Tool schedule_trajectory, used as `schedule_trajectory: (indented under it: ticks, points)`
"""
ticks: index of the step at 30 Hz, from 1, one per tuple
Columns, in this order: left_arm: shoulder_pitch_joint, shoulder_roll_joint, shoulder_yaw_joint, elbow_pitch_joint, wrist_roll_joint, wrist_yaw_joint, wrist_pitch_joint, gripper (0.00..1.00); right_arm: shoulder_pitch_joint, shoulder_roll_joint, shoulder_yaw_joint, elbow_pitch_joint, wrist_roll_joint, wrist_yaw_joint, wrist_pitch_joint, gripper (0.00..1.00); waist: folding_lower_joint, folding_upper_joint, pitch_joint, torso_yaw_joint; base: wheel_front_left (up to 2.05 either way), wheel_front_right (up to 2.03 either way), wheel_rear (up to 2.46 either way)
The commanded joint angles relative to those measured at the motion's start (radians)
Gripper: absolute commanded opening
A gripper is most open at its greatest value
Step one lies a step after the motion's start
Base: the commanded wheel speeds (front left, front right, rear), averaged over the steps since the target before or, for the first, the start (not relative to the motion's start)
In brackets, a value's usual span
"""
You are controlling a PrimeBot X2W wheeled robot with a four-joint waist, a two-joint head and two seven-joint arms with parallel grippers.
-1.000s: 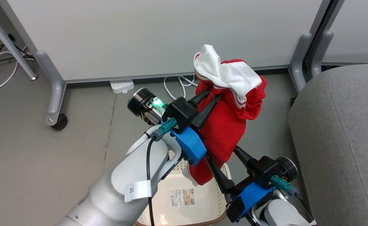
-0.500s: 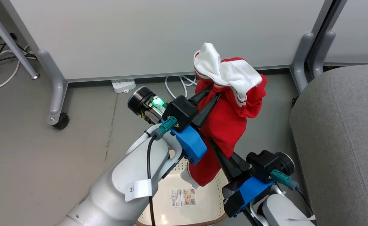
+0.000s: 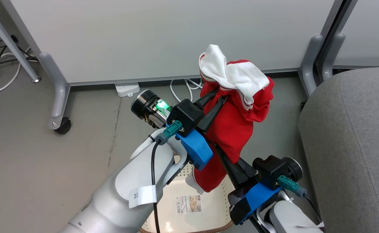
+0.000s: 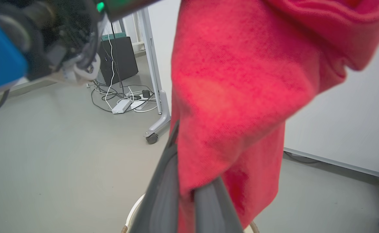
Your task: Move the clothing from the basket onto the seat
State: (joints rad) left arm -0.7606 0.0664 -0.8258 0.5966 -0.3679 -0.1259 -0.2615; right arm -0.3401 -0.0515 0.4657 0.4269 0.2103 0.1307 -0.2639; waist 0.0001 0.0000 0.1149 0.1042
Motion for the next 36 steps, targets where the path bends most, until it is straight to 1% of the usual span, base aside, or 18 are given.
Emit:
schedule_trajectory:
  ticks: [1, 5, 6, 7, 8, 20, 28, 31, 36]
  points:
    - [0.004, 0.001, 0.004, -0.001, 0.004, -0.007, -0.005, 0.00, -0.001, 0.002, 0.001, -0.002, -0.007, 0.000, -0.001, 0.00, -0.0001, 0.0000, 0.000, -0.001, 0.00, 0.00, 0.00]
    - [0.003, 0.000, 0.006, 0.002, 0.004, -0.007, -0.005, 0.00, -0.002, 0.002, 0.003, -0.001, -0.003, 0.000, -0.001, 0.00, -0.0001, 0.0000, -0.001, -0.003, 0.00, 0.00, 0.00]
    - [0.003, 0.000, 0.006, 0.001, 0.005, -0.007, -0.005, 0.14, -0.003, 0.002, 0.004, 0.000, -0.003, 0.000, -0.001, 0.00, -0.0001, 0.0000, -0.001, -0.003, 0.00, 0.00, 0.00]
    - [0.002, -0.001, 0.007, 0.000, 0.006, -0.007, -0.005, 0.49, -0.003, 0.002, 0.004, 0.000, -0.003, 0.000, -0.001, 0.00, -0.0001, 0.0000, -0.001, -0.003, 0.00, 0.00, 0.00]
    - [0.000, -0.001, 0.009, -0.004, 0.008, -0.004, -0.005, 1.00, -0.003, 0.002, 0.005, 0.000, -0.003, 0.000, -0.001, 0.00, -0.0001, 0.0000, -0.001, -0.004, 0.00, 0.00, 0.00]
    - [0.009, 0.001, 0.035, -0.031, 0.039, -0.004, -0.005, 1.00, -0.005, 0.002, -0.009, 0.001, -0.009, 0.000, -0.001, 0.00, -0.0001, 0.0000, 0.016, -0.002, 0.00, 0.00, 0.00]
    - [0.012, 0.001, 0.039, -0.023, 0.045, -0.005, -0.005, 1.00, -0.010, 0.002, -0.041, -0.005, -0.018, 0.000, -0.001, 0.00, -0.0001, 0.0000, 0.032, -0.015, 0.00, 0.00, 0.00]
    - [0.015, 0.001, 0.036, -0.022, 0.046, -0.005, -0.005, 1.00, -0.014, 0.002, -0.058, -0.013, -0.022, 0.000, -0.001, 0.00, -0.0001, 0.0000, 0.037, -0.027, 0.00, 0.00, 0.00]
    - [0.017, 0.001, 0.023, -0.024, 0.043, -0.005, -0.005, 1.00, -0.023, 0.002, -0.117, -0.028, -0.031, 0.000, -0.001, 0.00, -0.0001, 0.0000, 0.052, -0.054, 0.00, 0.00, 0.00]
